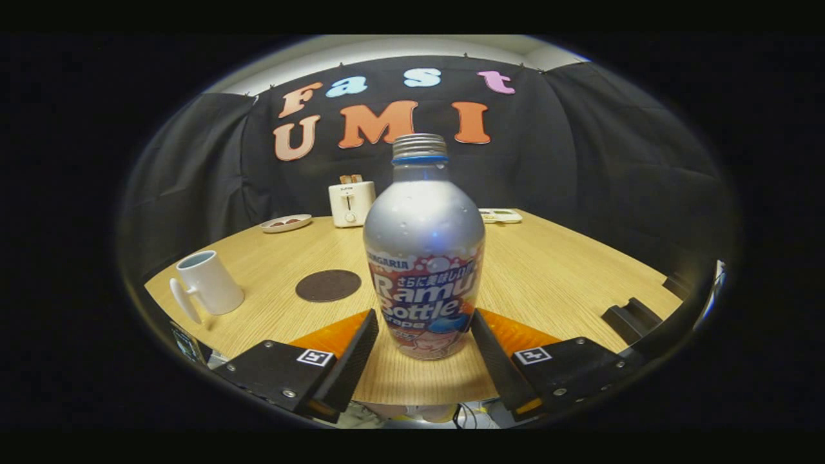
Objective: Take the bottle from table, then pour the juice into the cup, finally place the bottle on the coaster
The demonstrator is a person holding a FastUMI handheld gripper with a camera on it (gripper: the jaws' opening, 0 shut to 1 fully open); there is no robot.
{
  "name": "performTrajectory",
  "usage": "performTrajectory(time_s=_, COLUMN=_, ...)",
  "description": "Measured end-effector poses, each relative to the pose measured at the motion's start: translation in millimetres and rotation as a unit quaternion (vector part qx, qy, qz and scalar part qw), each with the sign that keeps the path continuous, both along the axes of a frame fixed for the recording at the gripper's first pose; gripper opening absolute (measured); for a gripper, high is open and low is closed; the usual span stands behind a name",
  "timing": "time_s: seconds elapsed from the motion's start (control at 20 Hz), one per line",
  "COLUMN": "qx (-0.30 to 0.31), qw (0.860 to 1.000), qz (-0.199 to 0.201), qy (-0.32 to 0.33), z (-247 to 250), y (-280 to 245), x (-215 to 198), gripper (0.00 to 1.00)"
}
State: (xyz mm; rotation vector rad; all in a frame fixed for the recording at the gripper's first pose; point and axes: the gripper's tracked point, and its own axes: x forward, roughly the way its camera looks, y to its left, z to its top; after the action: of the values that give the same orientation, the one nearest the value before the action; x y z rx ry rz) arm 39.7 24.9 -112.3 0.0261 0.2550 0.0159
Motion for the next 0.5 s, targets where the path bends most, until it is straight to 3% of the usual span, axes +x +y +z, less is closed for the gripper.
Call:
performTrajectory(time_s=0.1, qx=-0.006, qw=1.0, qz=0.001, qy=-0.004, z=0, y=0, x=1, gripper=0.79)
performTrajectory(time_s=0.5, qx=-0.038, qw=0.999, qz=0.006, qy=-0.024, z=14, y=16, x=-4, gripper=0.76)
